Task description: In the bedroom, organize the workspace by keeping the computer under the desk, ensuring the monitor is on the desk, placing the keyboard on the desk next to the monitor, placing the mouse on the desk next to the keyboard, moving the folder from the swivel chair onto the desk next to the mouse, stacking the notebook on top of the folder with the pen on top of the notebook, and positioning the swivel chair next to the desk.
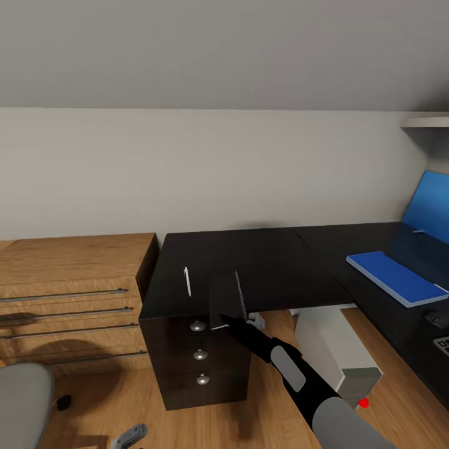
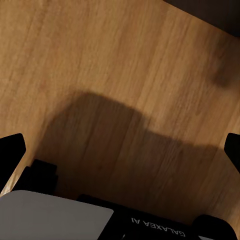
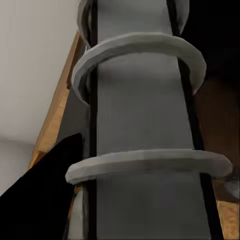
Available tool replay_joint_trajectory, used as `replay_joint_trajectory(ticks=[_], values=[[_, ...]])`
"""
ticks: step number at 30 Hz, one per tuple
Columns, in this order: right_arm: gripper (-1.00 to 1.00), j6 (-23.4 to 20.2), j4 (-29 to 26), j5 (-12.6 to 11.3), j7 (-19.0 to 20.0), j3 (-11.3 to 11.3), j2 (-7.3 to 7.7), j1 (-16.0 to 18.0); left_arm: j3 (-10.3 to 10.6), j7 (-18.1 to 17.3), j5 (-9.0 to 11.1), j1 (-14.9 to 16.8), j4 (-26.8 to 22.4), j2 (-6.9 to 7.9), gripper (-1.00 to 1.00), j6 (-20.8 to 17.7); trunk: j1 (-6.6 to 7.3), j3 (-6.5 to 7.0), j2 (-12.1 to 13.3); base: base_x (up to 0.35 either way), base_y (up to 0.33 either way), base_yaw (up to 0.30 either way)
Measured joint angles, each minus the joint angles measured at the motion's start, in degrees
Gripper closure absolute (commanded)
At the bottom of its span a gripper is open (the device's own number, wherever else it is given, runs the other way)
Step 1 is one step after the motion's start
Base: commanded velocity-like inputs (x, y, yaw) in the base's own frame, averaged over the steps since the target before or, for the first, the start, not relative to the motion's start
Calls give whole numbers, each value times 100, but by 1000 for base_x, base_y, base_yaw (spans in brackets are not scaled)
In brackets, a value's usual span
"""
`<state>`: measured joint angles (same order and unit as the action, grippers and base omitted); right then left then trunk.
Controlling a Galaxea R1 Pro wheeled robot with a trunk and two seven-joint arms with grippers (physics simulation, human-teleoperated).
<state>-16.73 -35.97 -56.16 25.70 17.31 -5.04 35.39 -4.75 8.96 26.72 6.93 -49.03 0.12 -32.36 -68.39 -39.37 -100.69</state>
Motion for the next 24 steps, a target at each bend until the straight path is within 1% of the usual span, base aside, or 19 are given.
replay_joint_trajectory(ticks=[7,15,18,24], values=[[100,6,-4,11,7,-5,21,0,0,0,7,0,0,5,-100,0,0,0,0,0,0,0],[100,5,-8,-1,40,-4,92,0,0,9,-1,0,66,5,-100,0,175,143,320,0,0,0],[100,24,2,58,30,-7,111,-1,0,9,0,0,74,5,-100,0,241,196,440,0,0,0],[100,21,0,44,37,-5,126,-1,0,9,-1,0,78,5,-100,0,372,304,681,0,0,0]])
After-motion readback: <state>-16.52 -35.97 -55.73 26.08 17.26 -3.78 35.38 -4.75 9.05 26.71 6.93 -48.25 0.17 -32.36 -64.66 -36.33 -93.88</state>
